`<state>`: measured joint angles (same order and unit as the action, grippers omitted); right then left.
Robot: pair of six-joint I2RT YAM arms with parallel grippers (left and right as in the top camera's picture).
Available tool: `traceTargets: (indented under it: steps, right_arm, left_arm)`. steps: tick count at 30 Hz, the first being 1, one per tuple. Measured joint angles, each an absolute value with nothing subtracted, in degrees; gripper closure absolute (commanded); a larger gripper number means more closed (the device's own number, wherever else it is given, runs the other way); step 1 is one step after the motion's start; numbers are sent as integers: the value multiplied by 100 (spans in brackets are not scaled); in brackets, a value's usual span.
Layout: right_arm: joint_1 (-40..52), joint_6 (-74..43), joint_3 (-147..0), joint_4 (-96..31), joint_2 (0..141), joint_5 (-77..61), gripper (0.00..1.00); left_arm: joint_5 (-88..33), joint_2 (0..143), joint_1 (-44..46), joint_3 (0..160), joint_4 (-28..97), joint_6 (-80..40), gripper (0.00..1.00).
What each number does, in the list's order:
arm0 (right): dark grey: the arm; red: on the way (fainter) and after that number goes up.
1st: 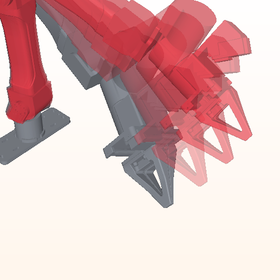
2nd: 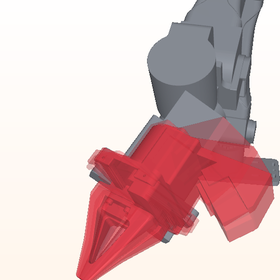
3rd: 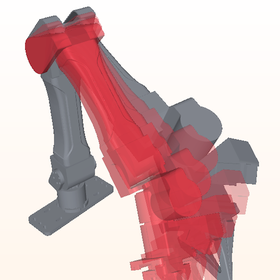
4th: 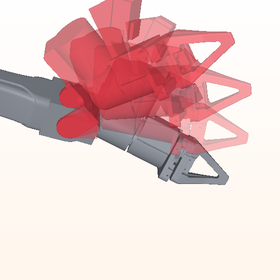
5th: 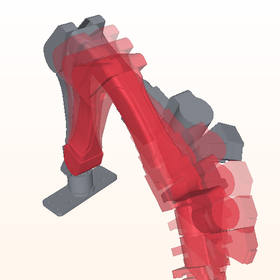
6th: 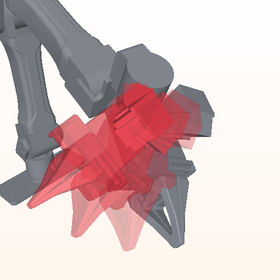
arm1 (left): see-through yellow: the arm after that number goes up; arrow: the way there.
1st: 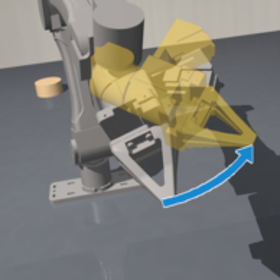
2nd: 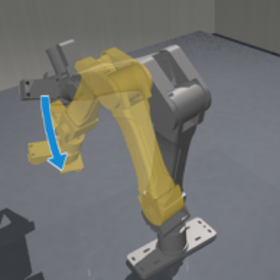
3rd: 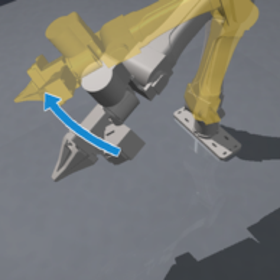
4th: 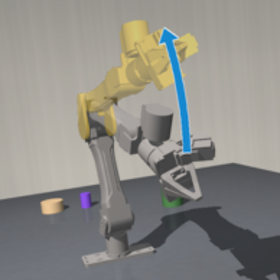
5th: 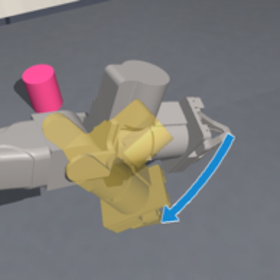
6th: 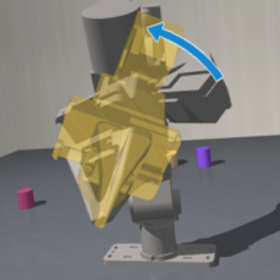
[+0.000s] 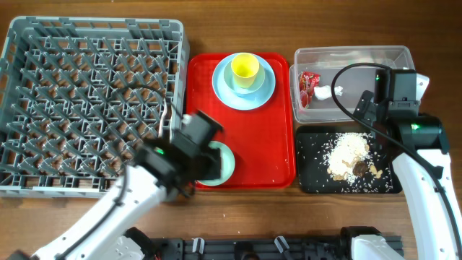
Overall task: Sort waste into correct bins and load items into the dishwasher rack
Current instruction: 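Reach the left gripper to the green bowl and grasp it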
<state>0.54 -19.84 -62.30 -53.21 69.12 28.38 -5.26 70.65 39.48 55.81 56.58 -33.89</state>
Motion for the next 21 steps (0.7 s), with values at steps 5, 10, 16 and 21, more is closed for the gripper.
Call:
traceTargets:
  steps: [5,10,16,21]
  right_arm:
    - [54,-1984,-6230,-5319,6912,2838,0]
    - [54,-1984,-6230,-5319,6912,2838,0]
    - [54,-1984,-6230,-5319,6912,2838,0]
    - [54,-1984,-6230,-5317,6912,2838,0]
  left_arm:
    - [432,7391,5186,5063,4576,-3721,69]
    - [1020,8530,5616,5061,4132,-3767,74]
    - [1223,9129,5621,5046,3992,-3785,89]
    - [1398,9129,5616,5048,3953,-3765,96]
